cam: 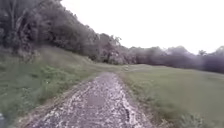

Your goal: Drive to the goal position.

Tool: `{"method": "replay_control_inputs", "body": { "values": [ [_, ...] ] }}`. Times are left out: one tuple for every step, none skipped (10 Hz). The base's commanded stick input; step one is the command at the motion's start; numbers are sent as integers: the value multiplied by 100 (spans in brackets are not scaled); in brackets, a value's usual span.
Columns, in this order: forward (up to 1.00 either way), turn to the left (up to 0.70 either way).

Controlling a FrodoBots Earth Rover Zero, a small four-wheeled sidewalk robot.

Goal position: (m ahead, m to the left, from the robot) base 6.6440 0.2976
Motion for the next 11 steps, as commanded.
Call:
{"method": "replay_control_inputs", "body": {
  "values": [
    [100, 0],
    [100, 0],
    [100, 0],
    [100, 0],
    [100, 0],
    [100, 0],
    [100, 0],
    [100, 0],
    [100, 0],
    [100, 0],
    [100, 0]
  ]
}}
